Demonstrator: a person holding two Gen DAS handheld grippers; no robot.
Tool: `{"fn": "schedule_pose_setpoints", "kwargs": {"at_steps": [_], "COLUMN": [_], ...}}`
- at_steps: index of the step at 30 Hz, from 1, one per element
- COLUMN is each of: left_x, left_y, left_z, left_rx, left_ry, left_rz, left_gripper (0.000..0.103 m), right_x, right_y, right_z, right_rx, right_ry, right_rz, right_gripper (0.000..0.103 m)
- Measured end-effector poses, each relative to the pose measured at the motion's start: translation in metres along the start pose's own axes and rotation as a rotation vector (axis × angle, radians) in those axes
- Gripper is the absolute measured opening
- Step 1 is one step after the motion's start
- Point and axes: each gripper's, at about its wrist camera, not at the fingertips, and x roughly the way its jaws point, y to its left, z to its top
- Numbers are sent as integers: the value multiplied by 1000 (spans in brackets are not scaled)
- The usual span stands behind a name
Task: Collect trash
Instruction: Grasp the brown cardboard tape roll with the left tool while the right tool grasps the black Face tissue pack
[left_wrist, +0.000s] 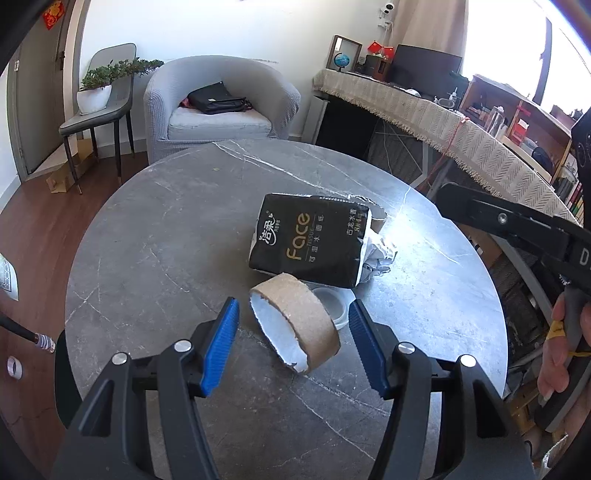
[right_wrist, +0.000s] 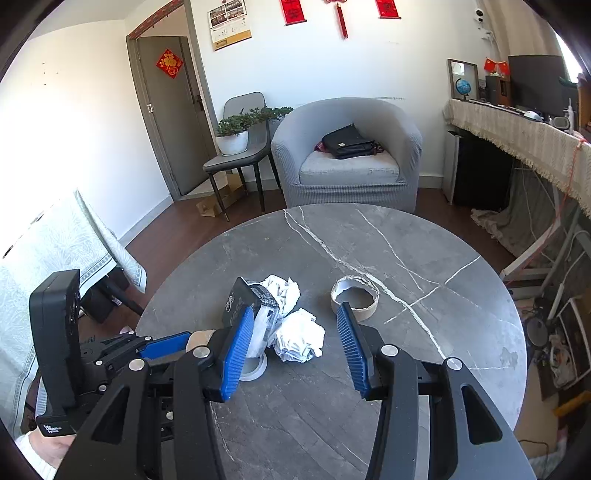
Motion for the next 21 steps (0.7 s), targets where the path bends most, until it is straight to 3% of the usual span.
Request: {"fn": "schedule_pose_setpoints", "kwargs": {"at_steps": [7,14,21], "left_x": [10,10,0], "left_y": [2,2,8], "left_z": [3,3,5], "left_rx": [-43,-31,-30], "left_ry": [-8,-12,-30], "left_rz": [-6,14,23], "left_gripper": [48,24,22], "right_x": [-1,3,13], "right_y": [-3,-2,4], "right_z": [-5,-6,-7], "right_rx": [9,2,-8], "right_ry": [8,18,30], "right_rz": [9,26,52], "right_gripper": [48,48,48]}}
